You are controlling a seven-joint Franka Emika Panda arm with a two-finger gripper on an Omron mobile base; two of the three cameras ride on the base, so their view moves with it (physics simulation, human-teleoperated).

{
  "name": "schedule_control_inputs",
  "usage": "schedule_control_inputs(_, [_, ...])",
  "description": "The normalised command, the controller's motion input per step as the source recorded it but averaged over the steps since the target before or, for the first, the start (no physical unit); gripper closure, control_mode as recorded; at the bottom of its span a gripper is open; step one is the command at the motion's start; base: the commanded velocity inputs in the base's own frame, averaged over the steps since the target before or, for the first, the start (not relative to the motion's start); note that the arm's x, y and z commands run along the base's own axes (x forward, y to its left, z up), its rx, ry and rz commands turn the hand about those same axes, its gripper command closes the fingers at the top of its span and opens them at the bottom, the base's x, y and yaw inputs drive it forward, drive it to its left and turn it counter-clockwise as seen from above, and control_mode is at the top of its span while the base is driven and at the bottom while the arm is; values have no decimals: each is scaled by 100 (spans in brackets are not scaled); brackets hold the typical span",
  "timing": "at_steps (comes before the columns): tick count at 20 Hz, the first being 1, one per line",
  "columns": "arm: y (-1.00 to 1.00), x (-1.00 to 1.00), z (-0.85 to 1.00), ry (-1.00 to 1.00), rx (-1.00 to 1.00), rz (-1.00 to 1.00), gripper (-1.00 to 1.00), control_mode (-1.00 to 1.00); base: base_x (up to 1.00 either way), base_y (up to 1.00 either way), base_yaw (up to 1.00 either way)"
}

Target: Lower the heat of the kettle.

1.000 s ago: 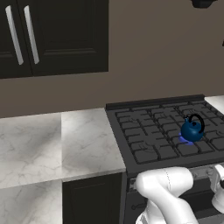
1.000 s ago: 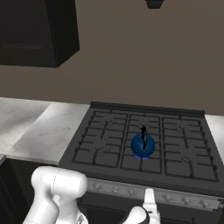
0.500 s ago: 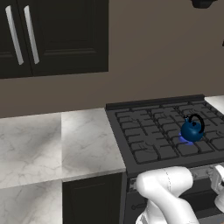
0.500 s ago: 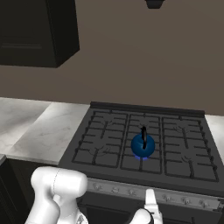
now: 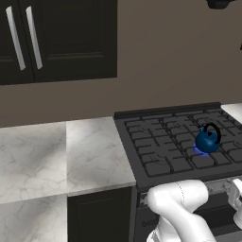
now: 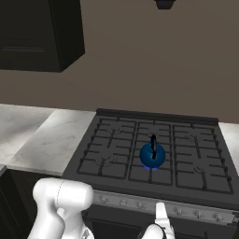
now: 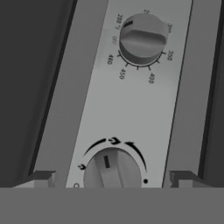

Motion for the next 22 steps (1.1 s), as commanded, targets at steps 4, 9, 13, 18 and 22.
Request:
schedule_control_inputs(4, [11,12,-19,0,0,0,100,-100,0,0,0])
schedule_control_inputs(9, [11,12,-6,0,0,0,100,-100,0,0,0])
schedule_control_inputs(13, [19,12,0,0,0,0,100,-100,0,0,0])
schedule_control_inputs(18, [15,3,0,4,0,0,100,-100,0,0,0])
schedule_control_inputs(22, [0,0,0,7,6,0,100,-100,0,0,0])
